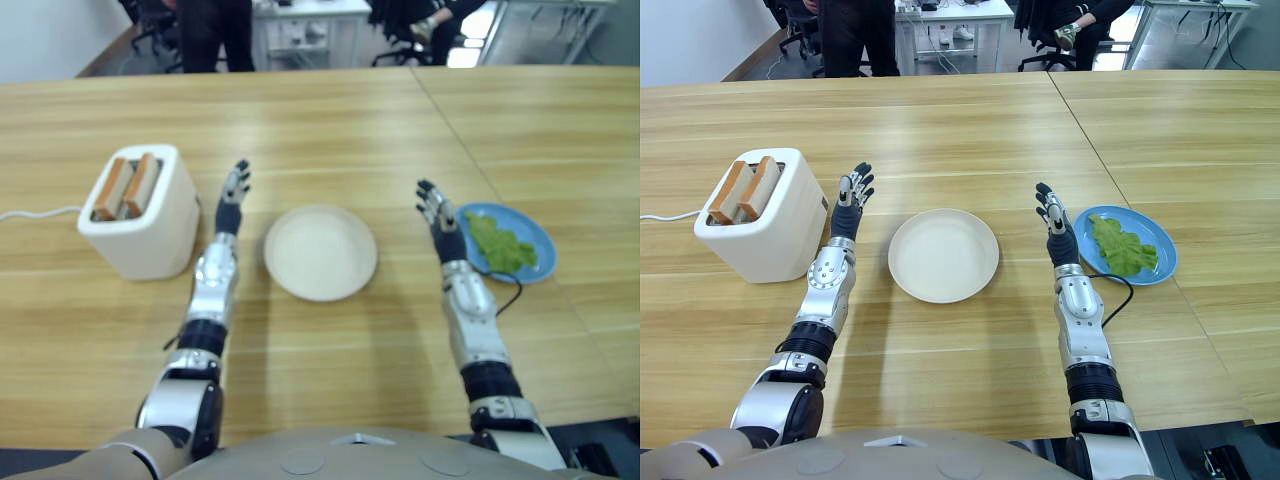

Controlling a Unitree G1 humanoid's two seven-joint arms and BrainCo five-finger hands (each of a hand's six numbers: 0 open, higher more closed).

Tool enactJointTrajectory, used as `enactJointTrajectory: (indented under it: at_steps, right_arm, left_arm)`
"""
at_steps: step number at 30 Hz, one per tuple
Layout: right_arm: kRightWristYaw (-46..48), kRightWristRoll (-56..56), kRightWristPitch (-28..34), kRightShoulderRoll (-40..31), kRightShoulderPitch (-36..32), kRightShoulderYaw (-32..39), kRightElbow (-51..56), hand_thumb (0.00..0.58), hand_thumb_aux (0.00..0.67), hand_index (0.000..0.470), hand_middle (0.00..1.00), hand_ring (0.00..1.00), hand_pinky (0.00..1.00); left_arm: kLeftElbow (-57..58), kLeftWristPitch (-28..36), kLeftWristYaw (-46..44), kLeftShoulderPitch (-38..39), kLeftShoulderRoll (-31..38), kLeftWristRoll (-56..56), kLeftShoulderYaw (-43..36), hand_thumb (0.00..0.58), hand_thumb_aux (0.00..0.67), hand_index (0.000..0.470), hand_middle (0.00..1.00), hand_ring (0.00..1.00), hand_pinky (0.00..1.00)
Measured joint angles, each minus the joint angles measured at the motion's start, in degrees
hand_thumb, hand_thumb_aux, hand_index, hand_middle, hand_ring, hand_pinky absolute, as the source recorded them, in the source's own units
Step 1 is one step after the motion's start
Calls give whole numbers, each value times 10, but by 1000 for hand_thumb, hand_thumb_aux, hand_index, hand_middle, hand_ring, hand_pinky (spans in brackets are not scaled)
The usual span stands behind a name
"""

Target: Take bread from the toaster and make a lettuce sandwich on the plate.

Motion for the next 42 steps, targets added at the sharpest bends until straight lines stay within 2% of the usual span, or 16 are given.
enactJointTrajectory:
  at_steps: [12, 15, 18, 21, 24, 26, 29, 32, 36, 42]
  right_arm:
    - [-17, -8, -11, 0, -1, -3, 0, 0, 0, 0, 0, 0, 0]
    - [-16, -5, -11, 1, 0, -4, -2, 0, 0, 0, 0, 0, 0]
    - [-13, -2, -10, -1, 4, -3, -3, 0, 0, 0, 0, 0, 0]
    - [-12, -2, -10, 0, 9, -2, -3, 0, 0, 0, 0, 0, 0]
    - [-12, -2, -10, 3, 13, -1, -2, 0, 0, 0, 0, 0, 0]
    - [-12, -2, -10, 5, 15, 0, -3, 0, 0, 0, 0, 0, 0]
    - [-12, -2, -10, 6, 15, 3, -3, 0, 0, 0, 0, 0, 0]
    - [-12, -2, -10, 5, 15, 5, -3, 0, 0, 0, 0, 0, 0]
    - [-8, -3, -8, 4, 15, 9, -6, 0, 0, 0, 0, 0, 0]
    - [-7, -3, -6, 1, 17, 8, -10, 0, 0, 0, 0, 0, 0]
  left_arm:
    - [-9, 10, 3, 6, 0, 1, -1, 0, 0, 0, 0, 0, 0]
    - [-132, 41, -7, 46, 14, 6, -10, 0, 0, 0, 0, 0, 0]
    - [-362, 122, -31, 79, 80, -7, 6, 0, 0, 0, 0, 0, 0]
    - [-572, 211, -70, 75, 206, -47, 88, 0, 0, 0, 0, 0, 0]
    - [-633, 257, -100, 83, 309, -64, 179, 0, 0, 0, 0, 0, 0]
    - [-618, 272, -109, 106, 359, -39, 224, 0, 0, 0, 0, 0, 0]
    - [-534, 283, -101, 151, 412, 49, 227, 0, 0, 0, 0, 0, 0]
    - [-419, 287, -61, 184, 433, 157, 187, 0, 0, 0, 0, 0, 0]
    - [-303, 301, -13, 190, 444, 271, 103, 0, 0, 0, 0, 0, 0]
    - [-214, 318, 20, 166, 444, 331, 47, 0, 0, 0, 0, 0, 0]
